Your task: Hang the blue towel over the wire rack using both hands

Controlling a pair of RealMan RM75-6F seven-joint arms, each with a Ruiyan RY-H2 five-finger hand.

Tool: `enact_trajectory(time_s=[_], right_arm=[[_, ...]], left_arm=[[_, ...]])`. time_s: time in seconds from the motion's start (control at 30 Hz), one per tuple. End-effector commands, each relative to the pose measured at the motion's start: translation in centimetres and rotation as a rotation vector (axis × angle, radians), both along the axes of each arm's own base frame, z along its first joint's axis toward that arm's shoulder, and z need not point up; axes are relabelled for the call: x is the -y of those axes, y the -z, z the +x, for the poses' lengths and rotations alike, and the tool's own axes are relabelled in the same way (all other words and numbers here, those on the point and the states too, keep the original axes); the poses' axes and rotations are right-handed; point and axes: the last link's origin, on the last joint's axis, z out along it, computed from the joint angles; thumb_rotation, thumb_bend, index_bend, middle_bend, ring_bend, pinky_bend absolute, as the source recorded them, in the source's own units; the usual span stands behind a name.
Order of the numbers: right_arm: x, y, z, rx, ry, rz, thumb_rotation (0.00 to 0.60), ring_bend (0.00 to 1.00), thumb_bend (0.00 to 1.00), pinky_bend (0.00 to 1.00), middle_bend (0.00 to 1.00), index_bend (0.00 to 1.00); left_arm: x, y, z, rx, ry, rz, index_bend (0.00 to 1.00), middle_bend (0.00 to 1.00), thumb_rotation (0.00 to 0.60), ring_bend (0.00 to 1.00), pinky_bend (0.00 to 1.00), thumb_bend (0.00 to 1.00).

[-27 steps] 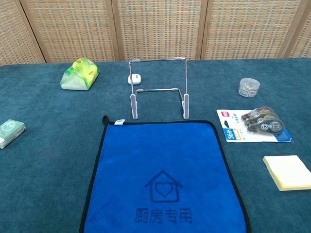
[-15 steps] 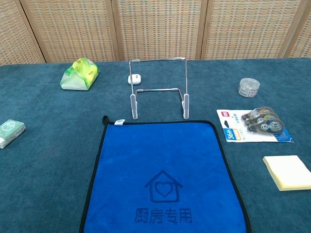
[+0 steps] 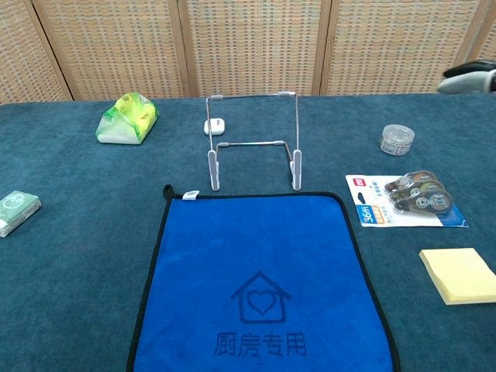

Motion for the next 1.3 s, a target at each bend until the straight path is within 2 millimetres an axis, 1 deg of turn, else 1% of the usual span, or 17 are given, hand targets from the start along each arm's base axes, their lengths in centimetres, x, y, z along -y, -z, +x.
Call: enact_trajectory(time_s=[0.03,0.07,0.2,0.33,0.63,0.87,1.03,1.3], right_arm=[[2.0,2.4,2.1,-0.042,-0.118,0.044,0.6,0.0,0.0,0.0,0.0,0.0],[2.2,2.8,2.3,-0.052,-0.129,0.048,0.6,0.0,0.0,0.0,0.0,0.0],[3.6,5.3,3.4,-0.114,-0.172,0.096,0.6,0.0,0.0,0.0,0.0,0.0],[4.4,7.3,3.9,-0.164,-0.199,0.121,0.6,0.0,0.0,0.0,0.0,0.0],[6.2,10.5,3.8,-0.253,-0.227,0.156,0.6,0.0,0.0,0.0,0.0,0.0],[6.2,12.3,3.9,-0.292,-0.249,0.189,0.6,0.0,0.0,0.0,0.0,0.0],[6.1,13.2,3.6,-0.333,-0.267,0.203,0.6,0.0,0.0,0.0,0.0,0.0],[6.4,13.6,3.6,-0.341,-0.277,0.202,0.6,0.0,0.0,0.0,0.0,0.0]], left_arm=[[0.0,0.0,0.0,-0.005,-0.003,0.001,0.0,0.0,0.6,0.0,0.0,0.19],[0.0,0.0,0.0,-0.007,-0.005,0.001,0.0,0.0,0.6,0.0,0.0,0.19],[-0.2,0.2,-0.1,-0.01,-0.011,-0.001,0.0,0.0,0.6,0.0,0.0,0.19],[-0.4,0.3,-0.1,-0.017,-0.013,-0.001,0.0,0.0,0.6,0.0,0.0,0.19],[-1.1,0.5,-0.2,-0.032,-0.024,0.0,0.0,0.0,0.6,0.0,0.0,0.19],[-1.4,0.7,-0.2,-0.039,-0.033,0.001,0.0,0.0,0.6,0.0,0.0,0.19],[-1.4,0.9,-0.2,-0.047,-0.033,-0.004,0.0,0.0,0.6,0.0,0.0,0.19],[-1.3,0.9,-0.1,-0.047,-0.035,-0.003,0.0,0.0,0.6,0.0,0.0,0.19]])
